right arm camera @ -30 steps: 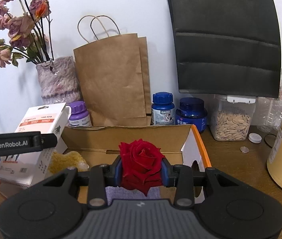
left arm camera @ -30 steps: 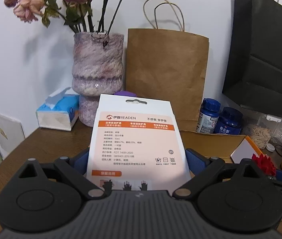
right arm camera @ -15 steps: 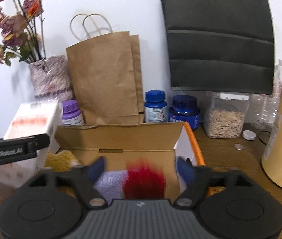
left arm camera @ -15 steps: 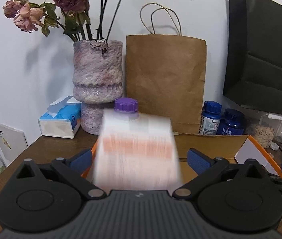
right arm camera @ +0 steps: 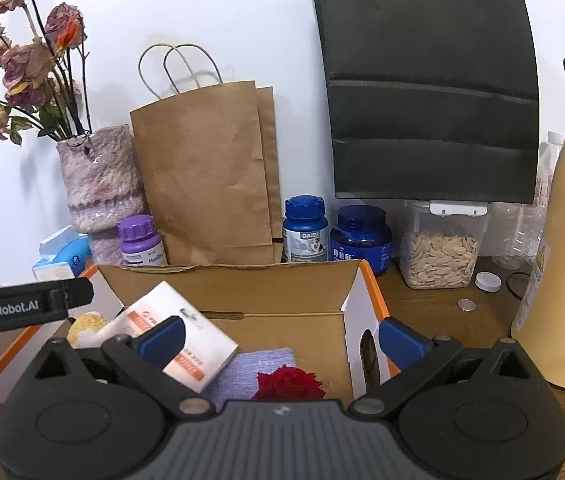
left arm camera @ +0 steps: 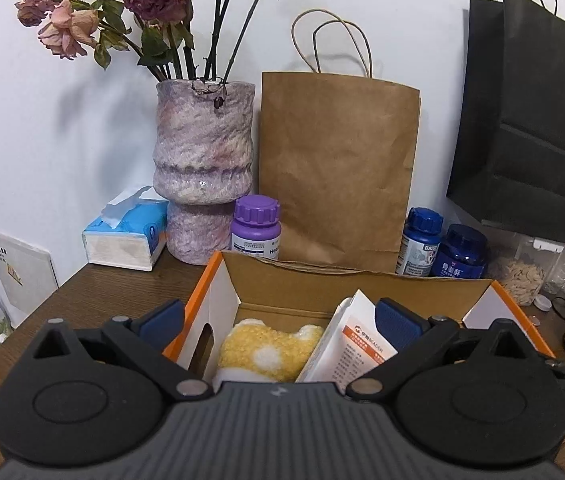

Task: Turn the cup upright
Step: 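Lower both grippers into the red box and open them, releasing box and rose, then withdraw both grippers from the red box toward the white cloth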

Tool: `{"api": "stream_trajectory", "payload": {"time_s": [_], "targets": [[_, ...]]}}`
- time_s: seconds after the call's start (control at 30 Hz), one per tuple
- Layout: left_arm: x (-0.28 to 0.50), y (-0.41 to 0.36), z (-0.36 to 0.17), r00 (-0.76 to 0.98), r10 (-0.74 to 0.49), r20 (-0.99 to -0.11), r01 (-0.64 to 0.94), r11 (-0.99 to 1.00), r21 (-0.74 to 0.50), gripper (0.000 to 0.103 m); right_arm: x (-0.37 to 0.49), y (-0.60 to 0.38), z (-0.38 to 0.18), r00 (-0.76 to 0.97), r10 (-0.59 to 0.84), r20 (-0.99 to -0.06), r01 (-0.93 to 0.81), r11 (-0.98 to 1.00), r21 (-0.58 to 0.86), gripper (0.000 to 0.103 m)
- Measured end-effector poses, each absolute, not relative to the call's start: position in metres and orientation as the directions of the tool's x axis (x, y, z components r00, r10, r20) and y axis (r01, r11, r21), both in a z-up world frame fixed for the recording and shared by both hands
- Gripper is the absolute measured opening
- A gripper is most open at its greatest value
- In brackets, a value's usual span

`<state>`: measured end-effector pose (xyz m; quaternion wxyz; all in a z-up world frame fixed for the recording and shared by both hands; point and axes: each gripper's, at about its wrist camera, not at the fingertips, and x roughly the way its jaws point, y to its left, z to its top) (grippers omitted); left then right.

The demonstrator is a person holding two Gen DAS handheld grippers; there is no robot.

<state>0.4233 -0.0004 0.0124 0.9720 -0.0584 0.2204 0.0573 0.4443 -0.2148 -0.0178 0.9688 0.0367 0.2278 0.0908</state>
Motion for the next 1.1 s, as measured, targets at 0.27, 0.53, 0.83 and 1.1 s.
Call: {"api": "stream_trajectory", "payload": {"time_s": [0.27,0.53,0.83,1.1], "targets": [[0.404,0.002,0.028,0.904,0.070,-0.422,-0.130,0.985,-0.114,0.103,0.431,-0.221,-0.004,0.880,0.226,-0.417,-0.174,0.972,0.158,0.103],[0.376,0.005,0.040,0.909,0.044,-0.414,-0.111,0.984,-0.139,0.103,0.402,-0.226,0.015,0.905,0.227,-0.359,-0.185,0.972,0.148,0.103],[0.340,0.012,0.045,0.911,0.036,-0.410,-0.104,0.984,-0.146,0.103,0.365,-0.234,0.027,0.919,0.229,-0.320,-0.194,0.971,0.137,0.103],[0.306,0.017,0.047,0.909,0.042,-0.414,-0.110,0.984,-0.141,0.103,0.329,-0.235,0.029,0.920,0.233,-0.314,-0.205,0.971,0.120,0.103]]}}
